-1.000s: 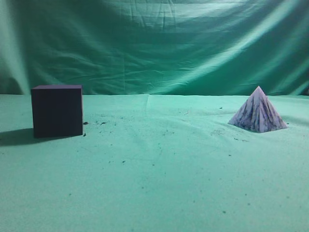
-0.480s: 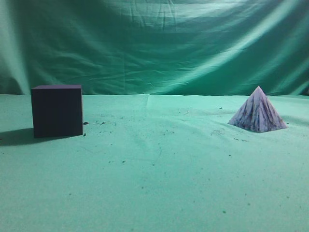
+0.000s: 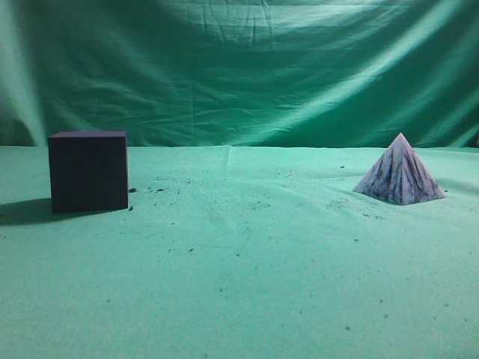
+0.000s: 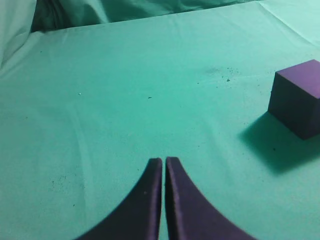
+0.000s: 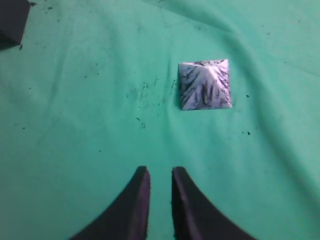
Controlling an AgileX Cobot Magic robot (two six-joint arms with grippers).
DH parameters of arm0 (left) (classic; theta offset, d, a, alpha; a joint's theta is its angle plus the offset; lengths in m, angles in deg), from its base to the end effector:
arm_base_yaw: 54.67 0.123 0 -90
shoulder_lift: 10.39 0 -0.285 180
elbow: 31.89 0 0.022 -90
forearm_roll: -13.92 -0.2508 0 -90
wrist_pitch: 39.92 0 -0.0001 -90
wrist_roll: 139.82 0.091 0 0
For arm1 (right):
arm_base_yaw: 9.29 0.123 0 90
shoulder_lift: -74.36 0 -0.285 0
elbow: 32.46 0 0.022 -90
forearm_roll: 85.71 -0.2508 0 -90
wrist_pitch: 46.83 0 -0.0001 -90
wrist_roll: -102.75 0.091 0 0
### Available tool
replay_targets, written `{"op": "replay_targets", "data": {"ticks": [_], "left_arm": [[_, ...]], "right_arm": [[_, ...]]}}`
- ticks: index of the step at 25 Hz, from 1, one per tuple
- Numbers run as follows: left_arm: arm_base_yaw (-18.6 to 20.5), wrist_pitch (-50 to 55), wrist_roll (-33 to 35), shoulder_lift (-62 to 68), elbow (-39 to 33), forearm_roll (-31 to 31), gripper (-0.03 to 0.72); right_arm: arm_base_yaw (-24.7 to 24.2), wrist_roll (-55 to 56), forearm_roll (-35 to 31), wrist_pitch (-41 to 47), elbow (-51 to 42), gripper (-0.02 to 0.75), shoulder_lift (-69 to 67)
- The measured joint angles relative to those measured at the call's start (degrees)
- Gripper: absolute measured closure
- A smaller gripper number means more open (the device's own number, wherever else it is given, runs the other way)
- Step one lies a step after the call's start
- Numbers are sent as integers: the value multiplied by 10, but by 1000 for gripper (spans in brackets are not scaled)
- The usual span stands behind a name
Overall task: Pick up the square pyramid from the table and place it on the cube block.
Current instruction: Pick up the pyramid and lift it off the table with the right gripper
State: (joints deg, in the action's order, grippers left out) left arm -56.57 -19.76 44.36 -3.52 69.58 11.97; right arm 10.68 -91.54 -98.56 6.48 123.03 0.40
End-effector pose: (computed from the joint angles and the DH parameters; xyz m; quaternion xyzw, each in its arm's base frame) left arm 0.0529 -0.0007 0.1746 0.0514 0.7946 0.0264 0.6044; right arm 0.1972 0.0890 0.3033 -0.2428 0.9336 0.1152 0.2368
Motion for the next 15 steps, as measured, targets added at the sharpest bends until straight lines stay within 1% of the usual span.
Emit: {"op": "replay_targets", "data": {"ticks": [1, 2, 3, 4, 5, 6, 8, 9, 10, 15], "left_arm": [[0, 0, 0, 0, 0, 0, 688], [0, 0, 0, 0, 0, 0, 688], [0, 0, 0, 0, 0, 0, 688], [0, 0, 0, 0, 0, 0, 688], [0, 0, 0, 0, 0, 0, 688], [0, 0, 0, 0, 0, 0, 688], [0, 0, 0, 0, 0, 0, 688], [0, 0, 0, 0, 0, 0, 688], [0, 0, 0, 0, 0, 0, 688], [0, 0, 0, 0, 0, 0, 688]], "right_arm": [[0, 0, 0, 0, 0, 638, 0], [5, 0, 0, -10, 8, 608, -29], [6, 0, 0, -22, 15, 570, -56], [7, 0, 0, -32, 21, 513, -82], [9, 0, 1, -46, 26, 445, -103], [9, 5, 3, -73, 32, 307, -146], [9, 22, 10, -96, 33, 165, -181], [9, 31, 17, -105, 34, 115, -204], [9, 34, 22, -110, 37, 87, -223], [9, 42, 37, -131, 59, 94, -295]]}}
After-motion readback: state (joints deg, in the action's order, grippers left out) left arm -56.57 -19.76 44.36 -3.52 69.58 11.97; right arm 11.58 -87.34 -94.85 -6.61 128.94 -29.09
